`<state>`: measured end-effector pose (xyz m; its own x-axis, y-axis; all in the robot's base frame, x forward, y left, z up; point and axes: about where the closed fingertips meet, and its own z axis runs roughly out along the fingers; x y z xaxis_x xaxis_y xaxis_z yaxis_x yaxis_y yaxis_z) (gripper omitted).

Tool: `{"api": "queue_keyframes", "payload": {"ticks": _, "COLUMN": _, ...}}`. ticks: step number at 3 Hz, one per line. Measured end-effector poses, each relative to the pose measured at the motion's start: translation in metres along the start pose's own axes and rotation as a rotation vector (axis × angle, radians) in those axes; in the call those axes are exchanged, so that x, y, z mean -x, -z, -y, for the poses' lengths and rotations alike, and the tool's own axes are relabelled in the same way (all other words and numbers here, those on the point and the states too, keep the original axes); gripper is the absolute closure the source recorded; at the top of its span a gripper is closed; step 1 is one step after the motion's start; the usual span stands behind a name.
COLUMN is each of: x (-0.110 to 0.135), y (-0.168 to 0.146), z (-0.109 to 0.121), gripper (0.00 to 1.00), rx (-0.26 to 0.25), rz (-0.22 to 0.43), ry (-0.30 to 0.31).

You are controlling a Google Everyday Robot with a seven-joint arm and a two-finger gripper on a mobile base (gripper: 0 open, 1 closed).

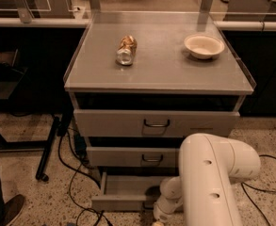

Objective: Open bottom drawer

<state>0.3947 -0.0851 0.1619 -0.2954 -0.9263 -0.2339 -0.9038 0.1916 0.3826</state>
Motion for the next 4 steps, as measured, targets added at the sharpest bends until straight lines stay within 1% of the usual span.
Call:
{"api": "queue_keyframes", "payload": {"ticks": 2, "x": 0.007, "y": 0.002, "z": -0.003, "gripper": 0.00, "rx": 0.000, "rz": 0.000, "ry": 0.000}}
{"api": "queue_keyframes", "payload": {"ticks": 3, "x": -0.001, "y": -0.001, "z": -0.022, "gripper": 0.00, "rx": 0.019, "rz": -0.003, "ry": -0.004}}
{"api": "queue_keyframes", "payload": {"ticks": 4, "x": 0.000, "y": -0.002, "z": -0.023, "gripper": 0.00, "rx": 0.019, "rz": -0.003, "ry": -0.004}}
